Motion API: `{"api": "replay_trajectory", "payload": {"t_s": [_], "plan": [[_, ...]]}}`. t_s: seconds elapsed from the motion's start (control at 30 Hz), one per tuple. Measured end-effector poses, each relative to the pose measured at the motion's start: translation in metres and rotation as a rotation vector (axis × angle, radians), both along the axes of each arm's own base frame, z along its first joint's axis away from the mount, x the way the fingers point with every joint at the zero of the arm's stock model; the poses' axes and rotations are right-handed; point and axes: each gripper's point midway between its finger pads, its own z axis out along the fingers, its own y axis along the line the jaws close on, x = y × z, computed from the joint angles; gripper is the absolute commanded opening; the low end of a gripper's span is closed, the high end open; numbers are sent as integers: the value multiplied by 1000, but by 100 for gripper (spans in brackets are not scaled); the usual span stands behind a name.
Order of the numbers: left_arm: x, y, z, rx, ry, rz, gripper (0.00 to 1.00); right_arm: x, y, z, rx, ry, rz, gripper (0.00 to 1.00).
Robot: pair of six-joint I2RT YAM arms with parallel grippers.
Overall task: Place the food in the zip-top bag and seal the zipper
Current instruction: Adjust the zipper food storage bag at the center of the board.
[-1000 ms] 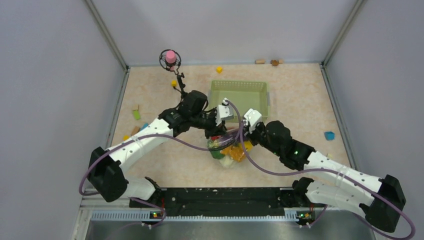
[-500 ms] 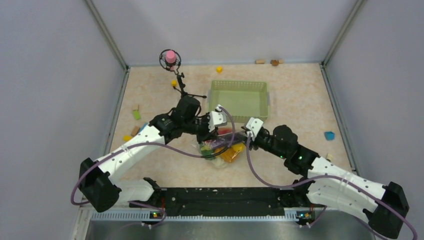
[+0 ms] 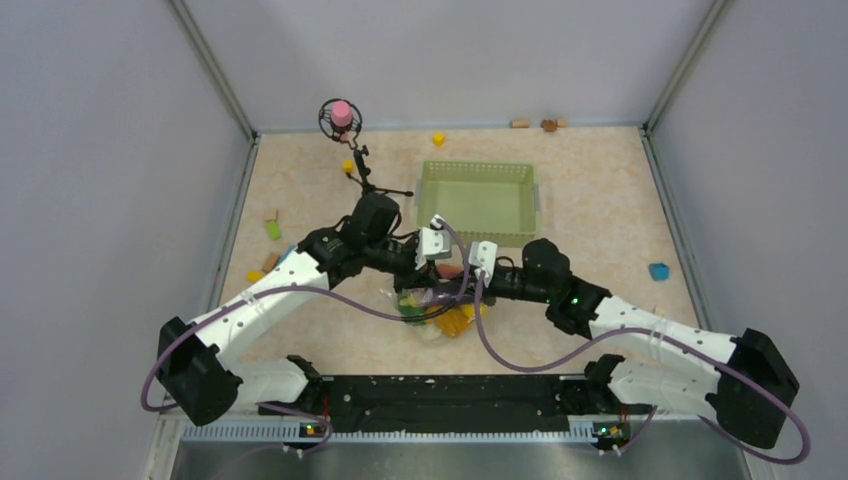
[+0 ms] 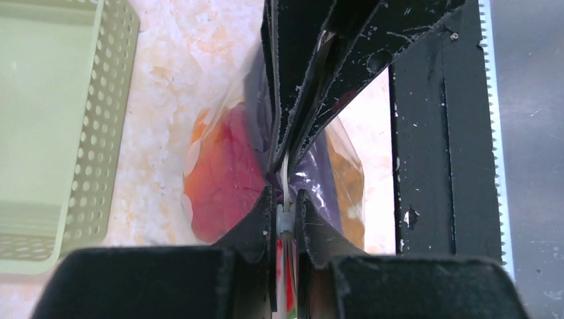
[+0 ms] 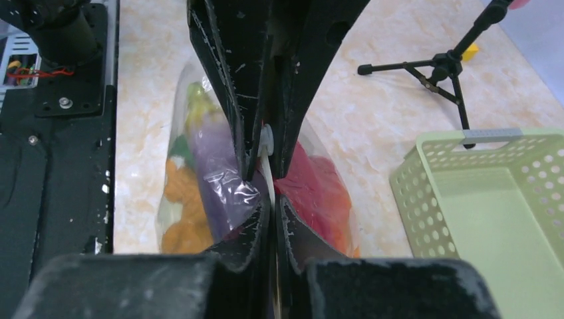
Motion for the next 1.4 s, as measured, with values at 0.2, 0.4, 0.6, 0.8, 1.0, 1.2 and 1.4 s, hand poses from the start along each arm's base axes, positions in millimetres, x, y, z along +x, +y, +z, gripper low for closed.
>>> {"api": "replay_trajectory", "payload": {"t_s": [0.2, 0.4, 0.6, 0.8, 1.0, 1.2, 1.4], "plan": [[11, 2, 1, 3, -6, 57, 0, 15, 9, 1, 57, -2, -138, 0], [29, -1, -11, 30, 4, 126, 0, 41, 2, -13, 222, 47, -518, 0], [50, -2, -8, 4, -101, 197, 0, 63, -8, -10, 367, 179, -777, 0], [54, 13, -1, 3, -201, 267, 0, 72, -14, 0, 435, 265, -906, 0], [45, 27, 0, 32, -220, 288, 0, 79, -39, 0, 449, 272, -1032, 0], [41, 32, -4, 56, -204, 291, 1, 82, -50, -4, 434, 267, -1084, 0], [38, 31, 0, 52, -174, 295, 0, 83, -54, 11, 446, 243, -1051, 0]]}}
